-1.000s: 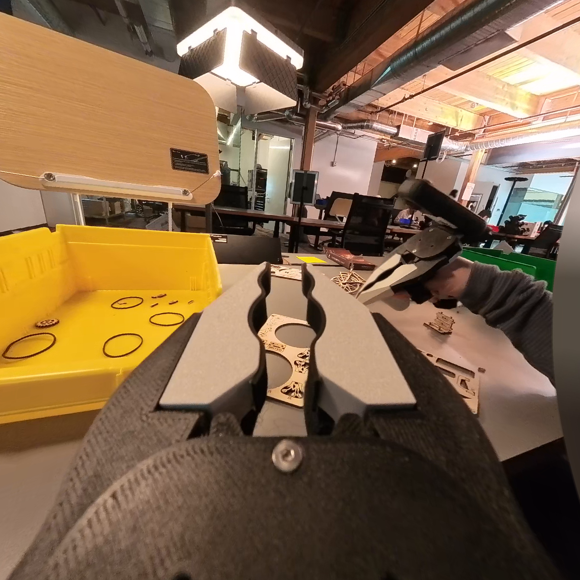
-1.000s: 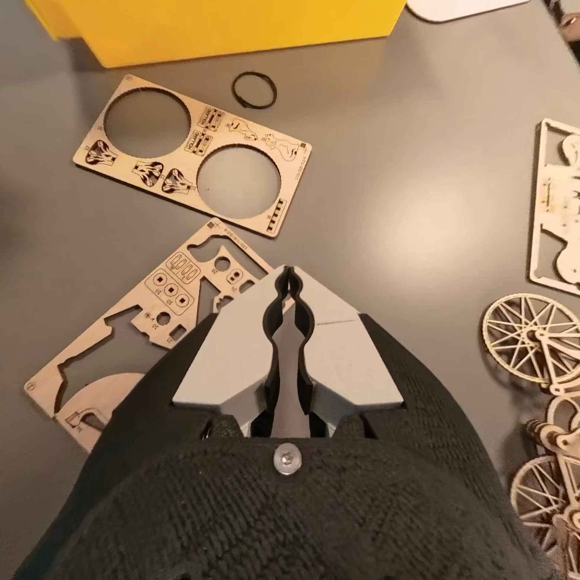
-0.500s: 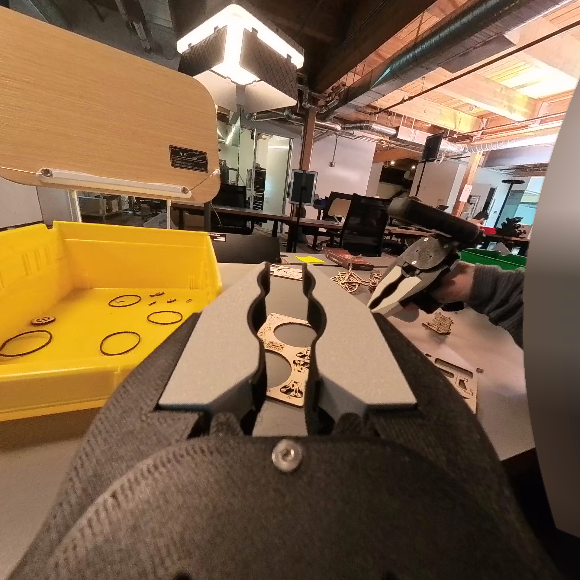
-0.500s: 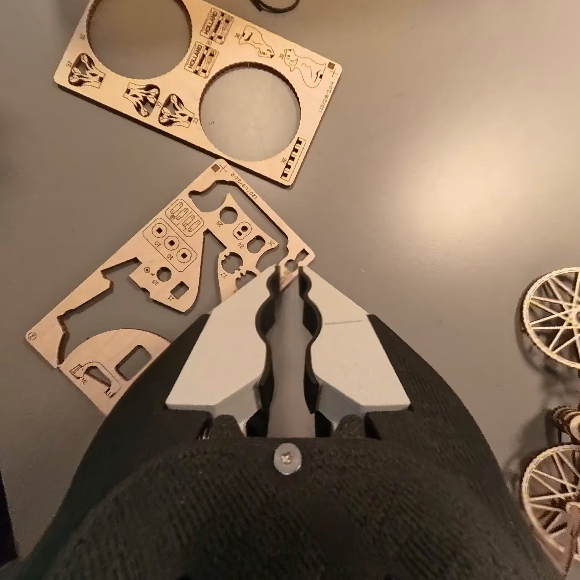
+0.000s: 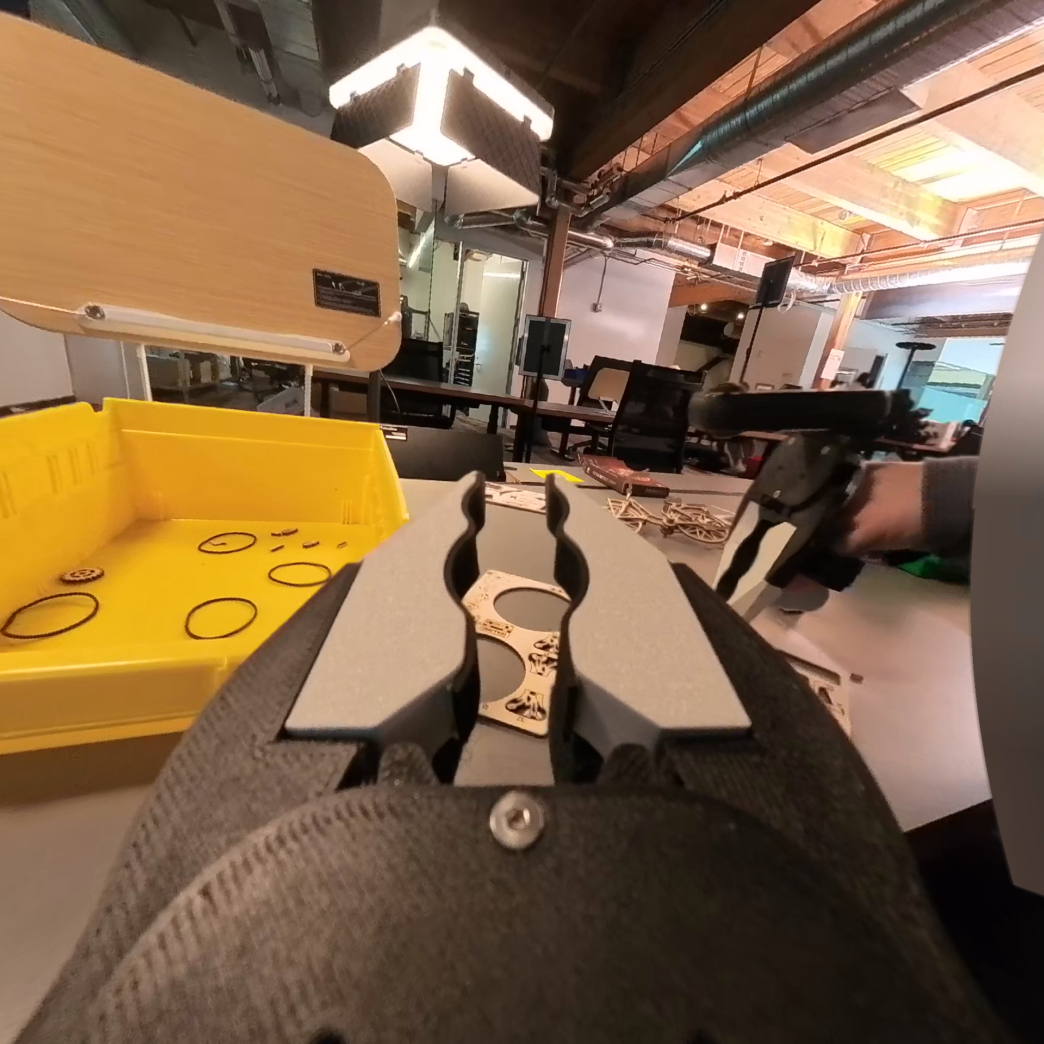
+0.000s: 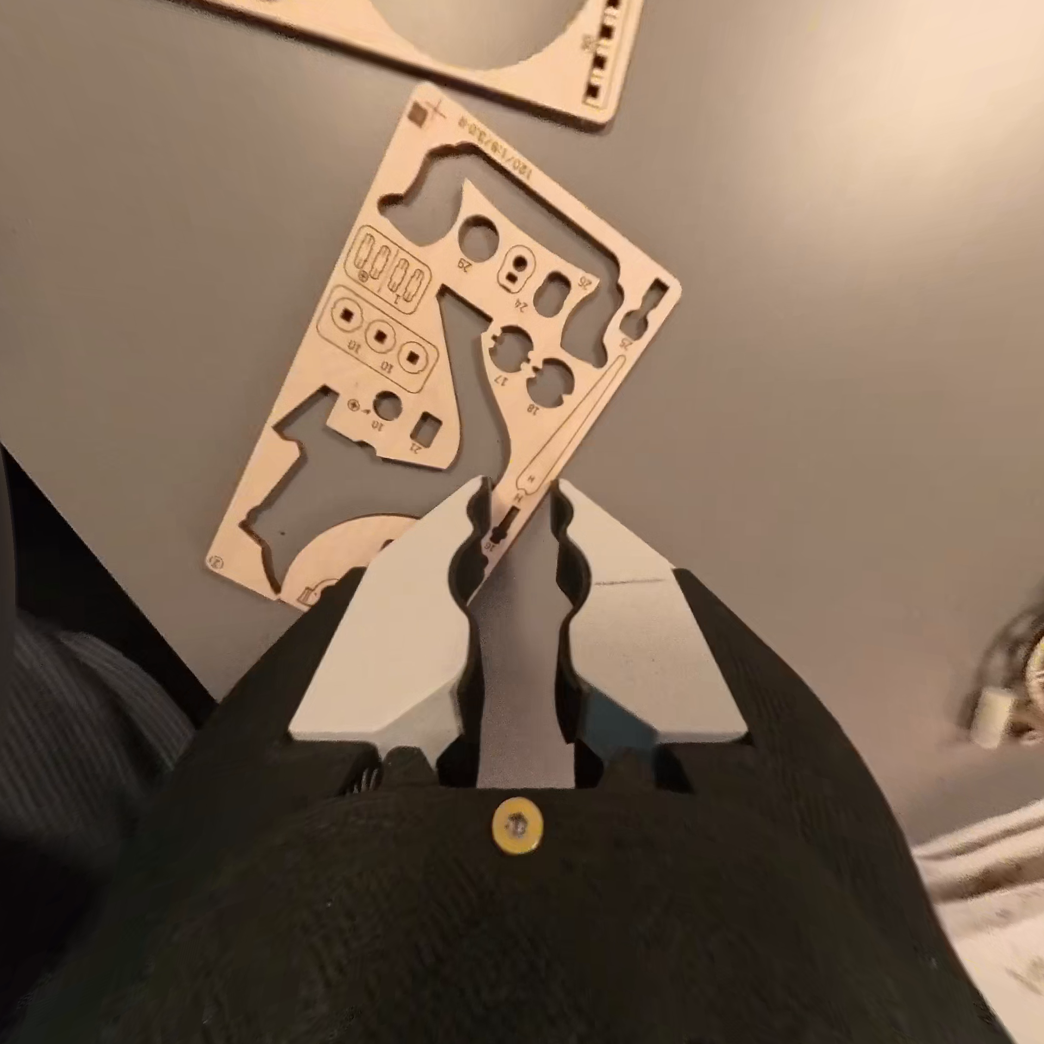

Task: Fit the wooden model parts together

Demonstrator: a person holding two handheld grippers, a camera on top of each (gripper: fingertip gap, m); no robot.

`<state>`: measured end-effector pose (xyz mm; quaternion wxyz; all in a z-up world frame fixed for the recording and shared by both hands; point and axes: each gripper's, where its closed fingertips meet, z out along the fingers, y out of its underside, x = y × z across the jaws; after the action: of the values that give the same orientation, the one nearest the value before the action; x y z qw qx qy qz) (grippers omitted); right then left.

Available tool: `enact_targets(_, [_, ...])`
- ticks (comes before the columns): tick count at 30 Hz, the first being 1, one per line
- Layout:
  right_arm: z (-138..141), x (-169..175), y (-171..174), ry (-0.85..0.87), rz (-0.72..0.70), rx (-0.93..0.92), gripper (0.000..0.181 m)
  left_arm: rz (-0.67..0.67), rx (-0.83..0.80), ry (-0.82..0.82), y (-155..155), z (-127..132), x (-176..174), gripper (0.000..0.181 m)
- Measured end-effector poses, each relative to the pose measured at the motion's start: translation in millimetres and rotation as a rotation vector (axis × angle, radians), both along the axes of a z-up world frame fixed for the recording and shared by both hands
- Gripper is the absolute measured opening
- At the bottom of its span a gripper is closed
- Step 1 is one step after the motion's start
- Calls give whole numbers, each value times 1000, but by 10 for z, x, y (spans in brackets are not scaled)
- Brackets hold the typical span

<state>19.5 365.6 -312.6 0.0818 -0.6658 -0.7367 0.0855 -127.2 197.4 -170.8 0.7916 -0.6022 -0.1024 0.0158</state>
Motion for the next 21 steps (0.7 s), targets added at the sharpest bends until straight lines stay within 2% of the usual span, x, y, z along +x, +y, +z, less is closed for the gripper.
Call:
enact_targets(4, [0, -104, 89, -130, 258, 134, 14, 15, 24, 13, -66, 77, -8, 19])
enact_targets(9, [4, -291, 164, -264, 827, 364, 12, 27, 52, 9, -135, 140, -36, 19])
enact_targets(10, [3, -351, 179, -283, 921, 421, 0, 28, 54, 9, -143, 146, -41, 19])
enact_targets(13, [2, -524, 180, -309, 1296, 586, 0, 28, 61, 6, -157, 160, -45, 19])
enact_targets(16, [19, -694, 241, -360, 1644, 837, 0, 27, 69, 8, -171, 185, -35, 19])
enact_targets(19, [19, -852, 178, -310, 1975, 1069, 0, 26, 75, 15, -177, 207, -18, 19])
enact_targets(21, [21, -927, 90, -197, 2112, 1166, 0, 22, 77, 16, -170, 212, -5, 19])
